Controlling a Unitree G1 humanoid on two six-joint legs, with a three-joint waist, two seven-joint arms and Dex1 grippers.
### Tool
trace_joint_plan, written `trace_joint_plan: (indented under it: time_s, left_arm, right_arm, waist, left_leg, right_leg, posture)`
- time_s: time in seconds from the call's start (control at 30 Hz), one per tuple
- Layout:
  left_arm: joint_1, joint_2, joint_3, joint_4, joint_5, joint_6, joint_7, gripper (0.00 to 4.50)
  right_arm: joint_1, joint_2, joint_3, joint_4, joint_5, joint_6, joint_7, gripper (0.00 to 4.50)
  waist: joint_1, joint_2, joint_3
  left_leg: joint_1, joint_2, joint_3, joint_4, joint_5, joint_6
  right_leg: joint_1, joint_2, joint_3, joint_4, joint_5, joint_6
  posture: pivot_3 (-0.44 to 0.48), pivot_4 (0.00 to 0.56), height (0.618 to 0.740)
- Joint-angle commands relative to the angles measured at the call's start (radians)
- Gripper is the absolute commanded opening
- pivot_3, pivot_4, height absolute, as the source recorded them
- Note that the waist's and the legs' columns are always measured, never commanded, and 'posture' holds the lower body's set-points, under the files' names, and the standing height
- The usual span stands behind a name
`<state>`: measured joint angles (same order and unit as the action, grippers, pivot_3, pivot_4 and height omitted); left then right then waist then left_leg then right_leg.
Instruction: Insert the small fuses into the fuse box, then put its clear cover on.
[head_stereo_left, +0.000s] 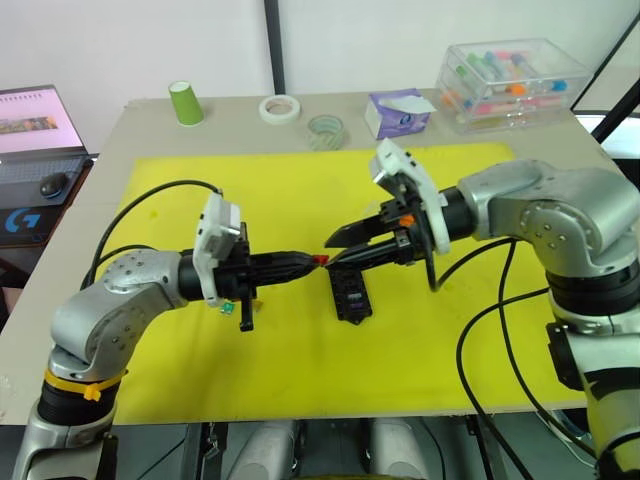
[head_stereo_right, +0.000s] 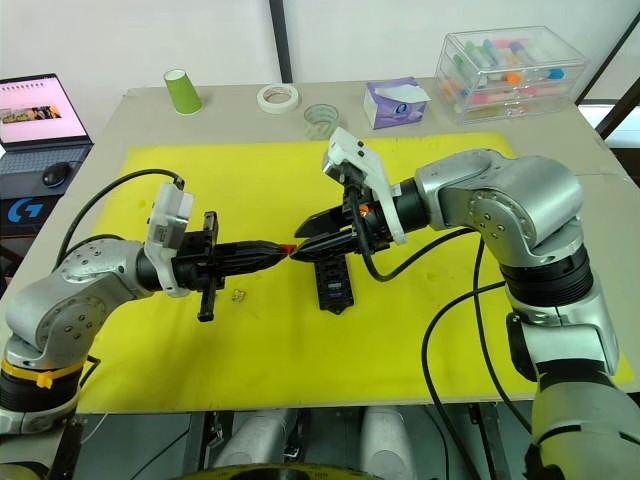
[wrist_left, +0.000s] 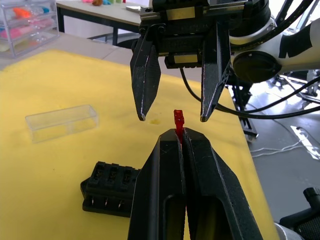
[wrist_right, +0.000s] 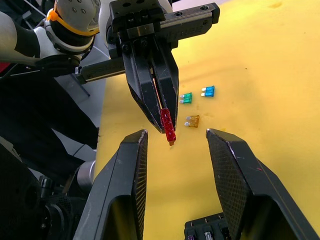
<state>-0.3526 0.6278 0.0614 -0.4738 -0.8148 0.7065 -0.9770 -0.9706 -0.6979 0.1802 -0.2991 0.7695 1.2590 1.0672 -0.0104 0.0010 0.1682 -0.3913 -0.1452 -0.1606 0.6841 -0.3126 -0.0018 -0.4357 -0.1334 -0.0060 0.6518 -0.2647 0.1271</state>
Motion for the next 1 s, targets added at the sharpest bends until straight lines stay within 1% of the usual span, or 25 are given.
trace_joint_plan:
  time_s: [0.03,0.47,0.5,0.53,0.67,0.93,1.0]
  left_arm:
    - [-0.008,0.009,0.005,-0.008,0.004,-0.023,0.003,0.00]
    - [-0.011,0.011,0.006,-0.002,0.004,-0.023,0.003,0.00]
    - [-0.012,0.011,0.006,-0.002,0.004,-0.023,0.003,0.00]
    - [-0.011,0.012,0.005,-0.003,0.005,-0.024,0.003,0.00]
    - [-0.012,0.010,0.003,-0.006,0.006,-0.022,0.006,0.00]
    - [-0.016,0.008,0.002,-0.006,0.004,-0.020,0.013,0.00]
    - [-0.019,0.024,-0.005,-0.005,0.003,0.008,0.019,0.00]
  right_arm:
    - [-0.023,-0.011,-0.013,-0.022,0.012,-0.018,0.003,1.91]
    - [-0.025,-0.006,-0.002,-0.023,0.005,-0.028,0.000,1.91]
    - [-0.024,-0.006,-0.002,-0.024,0.005,-0.029,-0.001,1.57]
    - [-0.024,-0.007,-0.002,-0.024,0.006,-0.030,-0.001,1.39]
    - [-0.023,-0.007,-0.003,-0.026,0.008,-0.033,0.000,0.05]
    - [-0.022,-0.009,0.006,-0.030,0.005,-0.039,0.000,0.05]
    - [-0.024,-0.011,0.008,-0.031,0.003,-0.040,-0.001,0.05]
  waist:
    - [0.000,0.000,0.000]
    - [0.000,0.000,0.000]
    - [0.000,0.000,0.000]
    - [0.000,0.000,0.000]
    - [0.000,0.000,0.000]
    - [0.000,0.000,0.000]
    - [0.000,0.000,0.000]
  left_leg:
    - [0.000,0.000,0.000,0.000,0.000,0.000]
    - [0.000,0.000,0.000,0.000,0.000,0.000]
    - [0.000,0.000,0.000,0.000,0.000,0.000]
    - [0.000,0.000,0.000,0.000,0.000,0.000]
    - [0.000,0.000,0.000,0.000,0.000,0.000]
    - [0.000,0.000,0.000,0.000,0.000,0.000]
    - [0.000,0.000,0.000,0.000,0.000,0.000]
  right_leg:
    - [0.000,0.000,0.000,0.000,0.000,0.000]
    - [0.000,0.000,0.000,0.000,0.000,0.000]
    - [0.000,0.000,0.000,0.000,0.000,0.000]
    - [0.000,0.000,0.000,0.000,0.000,0.000]
    - [0.000,0.000,0.000,0.000,0.000,0.000]
    - [0.000,0.000,0.000,0.000,0.000,0.000]
    - [0.000,0.000,0.000,0.000,0.000,0.000]
  posture:
    - [0.000,0.150,0.740]
    - [0.000,0.150,0.740]
    - [0.000,0.150,0.740]
    - [0.000,0.150,0.740]
    - [0.000,0.150,0.740]
    - [0.000,0.150,0.740]
    - [0.000,0.150,0.740]
